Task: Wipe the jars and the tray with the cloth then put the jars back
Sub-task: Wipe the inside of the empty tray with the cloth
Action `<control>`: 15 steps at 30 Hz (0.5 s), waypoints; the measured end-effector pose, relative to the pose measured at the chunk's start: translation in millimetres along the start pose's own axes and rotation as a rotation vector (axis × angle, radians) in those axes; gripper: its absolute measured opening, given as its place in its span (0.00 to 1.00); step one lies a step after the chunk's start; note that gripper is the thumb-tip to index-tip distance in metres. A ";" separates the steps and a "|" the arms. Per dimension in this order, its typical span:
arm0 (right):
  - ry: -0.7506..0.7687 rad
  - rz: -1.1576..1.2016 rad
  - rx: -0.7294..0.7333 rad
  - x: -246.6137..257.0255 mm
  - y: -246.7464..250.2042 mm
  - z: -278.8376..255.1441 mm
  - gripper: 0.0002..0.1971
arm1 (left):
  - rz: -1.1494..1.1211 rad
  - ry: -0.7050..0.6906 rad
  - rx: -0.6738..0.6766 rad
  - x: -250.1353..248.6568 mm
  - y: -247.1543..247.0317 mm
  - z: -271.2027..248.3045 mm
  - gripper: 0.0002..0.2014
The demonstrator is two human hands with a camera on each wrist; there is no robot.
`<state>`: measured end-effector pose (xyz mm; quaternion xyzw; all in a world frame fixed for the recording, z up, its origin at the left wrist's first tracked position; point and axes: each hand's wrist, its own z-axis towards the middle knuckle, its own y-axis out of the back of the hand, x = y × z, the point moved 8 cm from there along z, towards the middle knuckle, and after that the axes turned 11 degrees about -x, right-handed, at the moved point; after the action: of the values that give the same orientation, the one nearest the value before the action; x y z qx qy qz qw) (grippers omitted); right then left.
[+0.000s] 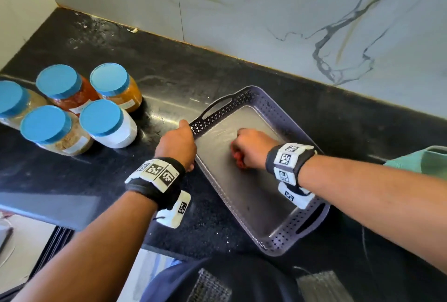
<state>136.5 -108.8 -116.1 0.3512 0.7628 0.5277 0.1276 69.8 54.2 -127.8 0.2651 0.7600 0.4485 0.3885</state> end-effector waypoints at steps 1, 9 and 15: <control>0.098 0.012 0.048 25.6 -13.7 -6.2 0.08 | 0.010 -0.006 -0.015 -0.6 1.7 0.9 0.09; -0.059 -0.047 -0.088 -42.8 10.4 -4.6 0.11 | 0.047 -0.088 -0.012 3.6 3.6 4.1 0.11; -0.178 0.075 -0.137 -56.6 9.3 2.3 0.08 | -0.362 0.068 -0.229 -0.1 33.7 29.9 0.20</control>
<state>182.3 -143.3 -118.6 0.4153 0.6969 0.5499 0.1986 96.4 83.8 -106.6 0.0631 0.7519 0.4636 0.4644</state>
